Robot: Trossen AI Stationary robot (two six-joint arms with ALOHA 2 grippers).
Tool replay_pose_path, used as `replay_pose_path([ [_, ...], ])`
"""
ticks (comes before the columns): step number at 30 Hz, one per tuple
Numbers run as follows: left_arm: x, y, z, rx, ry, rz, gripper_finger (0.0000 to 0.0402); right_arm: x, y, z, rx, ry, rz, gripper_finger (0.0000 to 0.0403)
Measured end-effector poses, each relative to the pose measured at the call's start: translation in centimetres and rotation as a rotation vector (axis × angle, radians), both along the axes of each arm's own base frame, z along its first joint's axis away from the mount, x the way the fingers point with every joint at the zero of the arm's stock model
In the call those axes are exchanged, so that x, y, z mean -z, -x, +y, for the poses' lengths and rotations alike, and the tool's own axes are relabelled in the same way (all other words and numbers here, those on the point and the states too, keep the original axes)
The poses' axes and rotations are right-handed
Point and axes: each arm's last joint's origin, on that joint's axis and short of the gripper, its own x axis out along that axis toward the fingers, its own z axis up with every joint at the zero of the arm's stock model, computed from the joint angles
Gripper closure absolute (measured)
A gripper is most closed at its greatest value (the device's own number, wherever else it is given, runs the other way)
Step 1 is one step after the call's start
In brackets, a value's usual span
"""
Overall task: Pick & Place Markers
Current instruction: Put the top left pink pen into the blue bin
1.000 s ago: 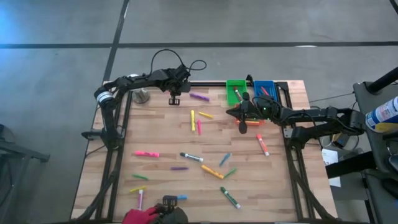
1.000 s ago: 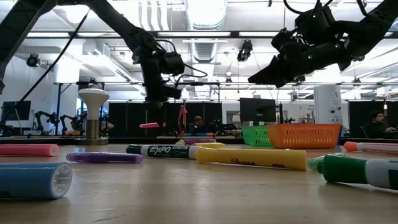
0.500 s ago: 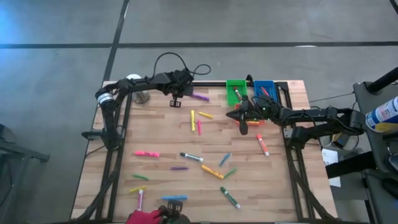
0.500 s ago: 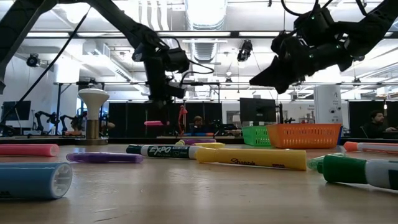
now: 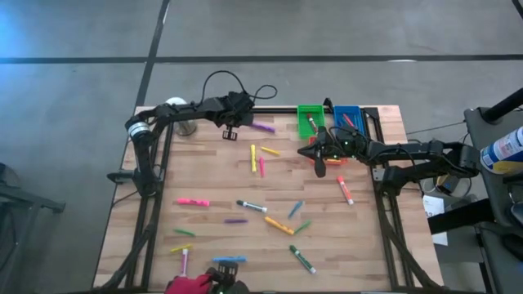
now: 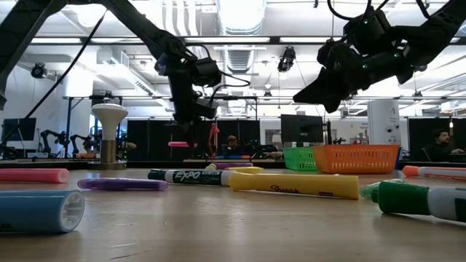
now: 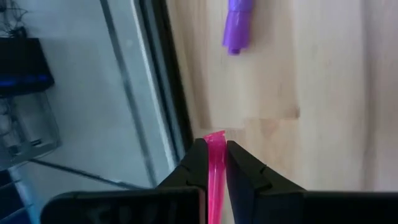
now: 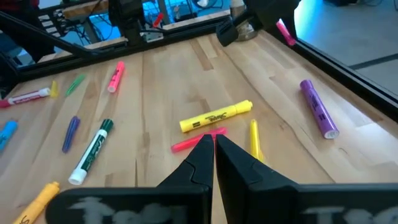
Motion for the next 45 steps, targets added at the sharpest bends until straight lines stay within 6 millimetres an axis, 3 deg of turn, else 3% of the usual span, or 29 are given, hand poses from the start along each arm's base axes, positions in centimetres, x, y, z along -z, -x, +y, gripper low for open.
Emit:
replay_pose_path([
  [6,0.9,1.1,0.6,-0.052,0.058,-0.004,0.0376,0.0,0.0,0.0,0.005,-0.016,0.000,0.0390],
  [10,0.7,1.7,1.0,-0.081,0.187,-0.064,0.0376,0.1,0.0,0.0,0.006,-0.018,0.003,0.0390],
  [14,0.6,1.8,1.3,-0.086,0.110,-0.011,0.0376,0.1,0.0,0.0,0.009,-0.031,0.009,0.0390],
  [20,0.4,2.0,1.3,-0.127,0.195,-0.062,0.0376,0.2,0.1,0.0,0.009,-0.035,0.018,0.0390],
  [29,0.2,1.5,1.2,-0.087,-0.039,0.093,0.0376,0.2,0.1,0.0,0.009,-0.035,0.020,0.0390],
  [38,1.8,1.9,1.4,-0.120,-0.309,0.250,0.0376,0.4,0.1,0.1,0.006,-0.031,0.036,0.0390],
  [45,2.1,1.4,1.4,-0.173,-0.446,0.223,0.0376,0.3,0.1,0.0,0.012,-0.025,0.034,0.0389],
])
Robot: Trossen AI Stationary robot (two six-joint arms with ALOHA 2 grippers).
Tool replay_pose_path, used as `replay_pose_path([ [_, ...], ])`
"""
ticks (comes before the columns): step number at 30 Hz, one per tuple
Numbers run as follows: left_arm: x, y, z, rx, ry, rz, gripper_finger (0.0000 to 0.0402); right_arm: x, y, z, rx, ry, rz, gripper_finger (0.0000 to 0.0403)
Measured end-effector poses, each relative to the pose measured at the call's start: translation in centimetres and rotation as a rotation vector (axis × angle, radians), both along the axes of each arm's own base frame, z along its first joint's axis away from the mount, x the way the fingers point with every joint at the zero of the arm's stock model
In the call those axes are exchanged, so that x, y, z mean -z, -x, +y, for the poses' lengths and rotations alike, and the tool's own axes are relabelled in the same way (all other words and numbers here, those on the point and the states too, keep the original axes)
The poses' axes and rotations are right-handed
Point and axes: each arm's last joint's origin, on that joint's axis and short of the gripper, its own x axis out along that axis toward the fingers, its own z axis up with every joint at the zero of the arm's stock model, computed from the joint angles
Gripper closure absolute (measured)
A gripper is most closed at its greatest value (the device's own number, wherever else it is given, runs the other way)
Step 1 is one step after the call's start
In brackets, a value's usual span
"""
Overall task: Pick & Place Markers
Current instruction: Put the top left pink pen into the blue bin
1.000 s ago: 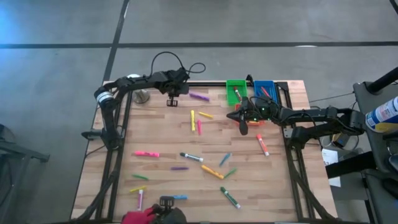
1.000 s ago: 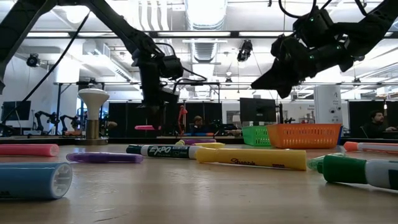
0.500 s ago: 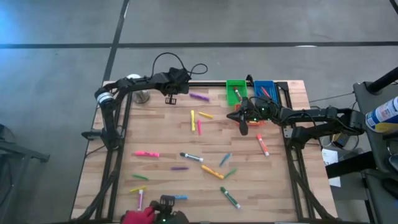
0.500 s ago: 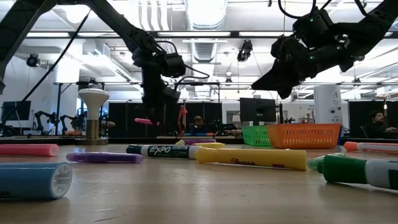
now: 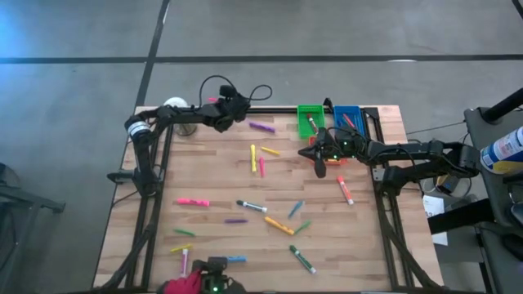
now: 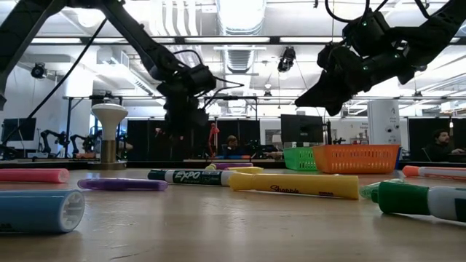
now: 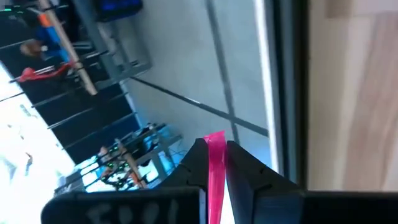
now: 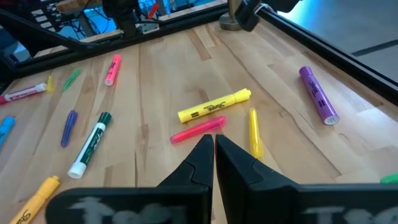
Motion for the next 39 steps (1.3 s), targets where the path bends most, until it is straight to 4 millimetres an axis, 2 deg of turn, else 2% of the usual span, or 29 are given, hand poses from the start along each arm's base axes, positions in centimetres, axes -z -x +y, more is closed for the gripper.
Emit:
replay_pose_path([
  [3,-0.7,-0.6,-0.9,0.031,0.005,-0.074,0.0376,-0.1,-0.1,0.0,0.000,0.006,-0.013,0.0379],
  [6,-2.5,-1.1,-2.5,0.097,0.054,-0.254,0.0376,-0.4,-0.1,-0.1,0.000,0.021,-0.042,0.0352],
  [10,-5.1,-1.0,-5.3,0.203,0.254,-0.612,0.0376,-0.7,-0.3,-0.1,-0.001,0.045,-0.080,0.0308],
  [15,-8.9,0.0,-8.0,0.379,0.571,-1.172,0.0376,-1.1,-1.1,-0.4,-0.012,0.090,-0.182,0.0260],
  [18,-9.7,0.6,-9.5,0.523,0.728,-1.435,0.0376,-0.9,-1.9,-0.8,-0.028,0.107,-0.242,0.0238],
  [21,-9.9,1.3,-10.5,0.622,0.824,-1.610,0.0376,-0.9,-3.2,-1.3,-0.027,0.109,-0.304,0.0222],
  [26,-9.0,1.4,-11.7,0.697,0.884,-1.723,0.0376,-1.1,-5.7,-2.3,-0.023,0.087,-0.352,0.0210],
  [34,-8.7,0.9,-13.0,0.756,0.885,-1.698,0.0376,-2.5,-9.6,-3.4,-0.136,0.065,-0.412,0.0209],
  [39,-8.7,0.9,-13.1,0.748,0.875,-1.702,0.0376,-3.3,-11.4,-3.5,-0.181,0.069,-0.435,0.0215],
])
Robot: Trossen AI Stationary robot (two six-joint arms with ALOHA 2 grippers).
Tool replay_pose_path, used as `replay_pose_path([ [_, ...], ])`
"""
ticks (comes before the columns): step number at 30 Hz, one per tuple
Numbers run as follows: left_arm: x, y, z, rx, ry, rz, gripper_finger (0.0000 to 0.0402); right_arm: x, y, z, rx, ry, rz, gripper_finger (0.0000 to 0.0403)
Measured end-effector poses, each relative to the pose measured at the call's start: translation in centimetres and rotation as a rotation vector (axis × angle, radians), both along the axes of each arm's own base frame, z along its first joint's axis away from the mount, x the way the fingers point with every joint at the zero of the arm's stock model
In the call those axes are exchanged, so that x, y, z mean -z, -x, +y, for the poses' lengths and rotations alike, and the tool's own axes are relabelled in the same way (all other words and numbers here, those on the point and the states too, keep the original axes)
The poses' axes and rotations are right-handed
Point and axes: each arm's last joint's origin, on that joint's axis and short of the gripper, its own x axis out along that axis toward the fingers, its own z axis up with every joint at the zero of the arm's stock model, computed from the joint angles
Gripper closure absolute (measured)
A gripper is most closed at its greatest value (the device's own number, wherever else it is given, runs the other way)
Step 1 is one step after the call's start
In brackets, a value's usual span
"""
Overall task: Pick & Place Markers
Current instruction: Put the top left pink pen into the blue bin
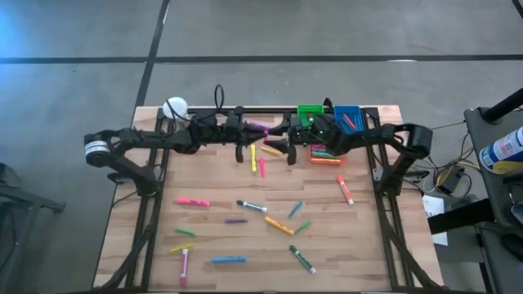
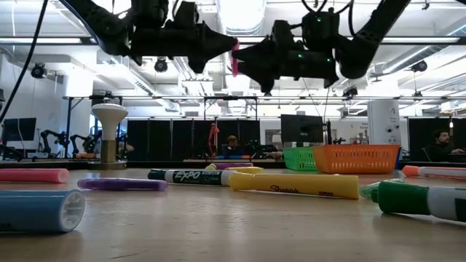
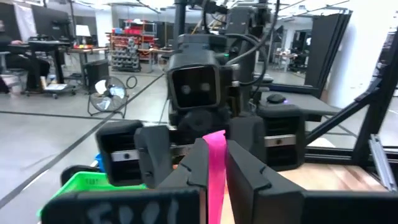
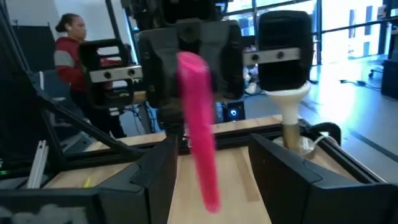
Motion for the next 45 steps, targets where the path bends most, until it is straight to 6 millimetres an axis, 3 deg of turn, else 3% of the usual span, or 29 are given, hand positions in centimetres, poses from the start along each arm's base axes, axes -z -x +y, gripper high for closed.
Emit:
replay_pose_path([
  [6,0.5,0.1,0.0,-0.012,0.009,0.014,0.0368,0.0,-0.4,-0.1,-0.001,-0.030,0.002,0.0268],
  [13,0.4,0.2,0.1,-0.050,0.036,0.010,0.0311,-0.2,-0.4,-0.1,-0.005,-0.061,-0.001,0.0364],
  [20,-0.1,1.6,-0.3,-0.059,0.003,-0.015,0.0298,-1.1,0.7,-0.5,0.024,-0.085,0.064,0.0360],
  [26,2.1,4.4,-1.0,-0.096,0.038,-0.062,0.0304,-3.2,4.7,-1.8,0.240,-0.117,0.288,0.0352],
  [33,5.2,7.2,-1.7,-0.195,0.067,-0.085,0.0333,-4.9,12.5,-4.5,0.890,-0.182,0.731,0.0353],
  [39,6.4,7.9,-1.9,-0.223,0.081,-0.062,0.0386,-2.9,16.6,-8.0,1.109,-0.331,0.886,0.0353],
  [45,6.7,8.1,-1.9,-0.231,0.087,-0.054,0.0401,0.5,18.2,-10.6,1.179,-0.447,1.050,0.0353],
])
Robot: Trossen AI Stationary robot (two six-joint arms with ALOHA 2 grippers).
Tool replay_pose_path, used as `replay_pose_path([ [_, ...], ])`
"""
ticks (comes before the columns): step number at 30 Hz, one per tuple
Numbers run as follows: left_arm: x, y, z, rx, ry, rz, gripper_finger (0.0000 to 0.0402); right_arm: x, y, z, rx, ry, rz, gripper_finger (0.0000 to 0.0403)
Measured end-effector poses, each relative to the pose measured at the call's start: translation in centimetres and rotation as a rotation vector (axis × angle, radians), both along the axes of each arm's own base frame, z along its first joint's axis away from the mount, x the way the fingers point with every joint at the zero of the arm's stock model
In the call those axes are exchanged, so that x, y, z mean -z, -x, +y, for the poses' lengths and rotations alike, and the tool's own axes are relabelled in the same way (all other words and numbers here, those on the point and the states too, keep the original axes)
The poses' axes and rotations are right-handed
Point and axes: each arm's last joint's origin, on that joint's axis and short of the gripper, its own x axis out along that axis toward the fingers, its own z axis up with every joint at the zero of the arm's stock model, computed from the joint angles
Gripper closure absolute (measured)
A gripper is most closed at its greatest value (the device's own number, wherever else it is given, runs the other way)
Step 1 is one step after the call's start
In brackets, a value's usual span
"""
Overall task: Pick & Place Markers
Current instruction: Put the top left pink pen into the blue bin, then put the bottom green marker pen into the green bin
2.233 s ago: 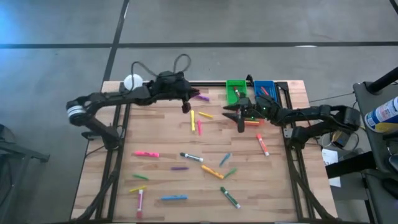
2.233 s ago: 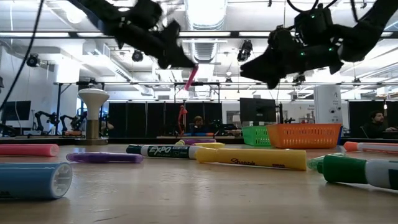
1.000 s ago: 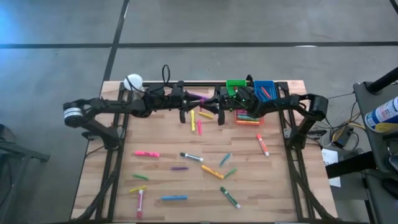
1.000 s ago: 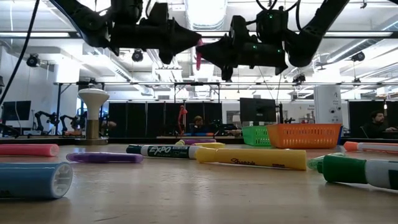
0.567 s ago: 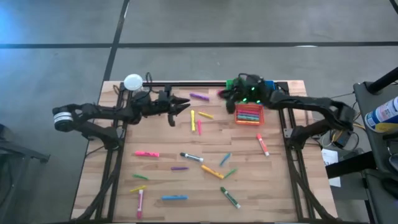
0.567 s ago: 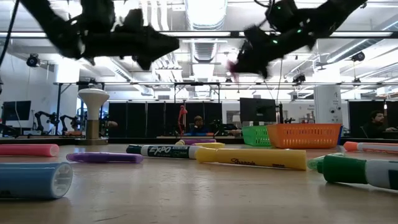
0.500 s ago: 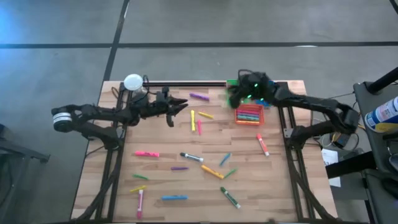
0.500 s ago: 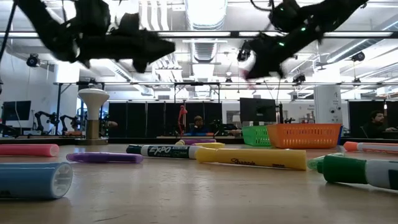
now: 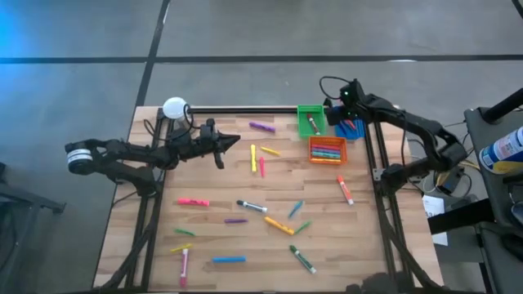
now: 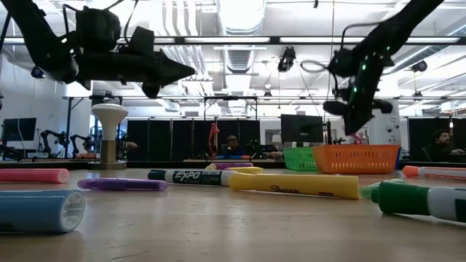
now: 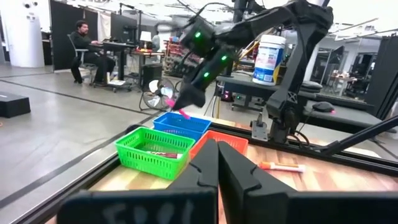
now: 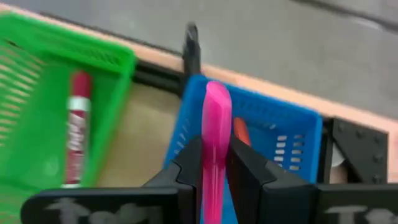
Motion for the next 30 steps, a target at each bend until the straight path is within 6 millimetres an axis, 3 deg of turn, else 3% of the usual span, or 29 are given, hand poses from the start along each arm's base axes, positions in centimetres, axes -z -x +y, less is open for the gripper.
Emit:
replay_pose_path([
  [9,0.2,0.1,0.0,0.002,0.021,0.004,0.0401,4.1,0.0,-1.9,0.055,-0.131,0.096,0.0349],
  [20,0.3,0.1,0.0,0.005,0.043,0.003,0.0401,2.6,0.0,-1.8,0.085,-0.156,0.094,0.0279],
  [25,0.9,0.4,-0.1,-0.006,0.021,0.029,0.0401,0.4,-0.6,0.4,0.010,-0.123,0.084,0.0283],
  [30,1.2,0.9,0.2,-0.031,0.015,0.030,0.0401,-2.1,-2.8,5.0,-0.163,-0.046,-0.010,0.0326],
])
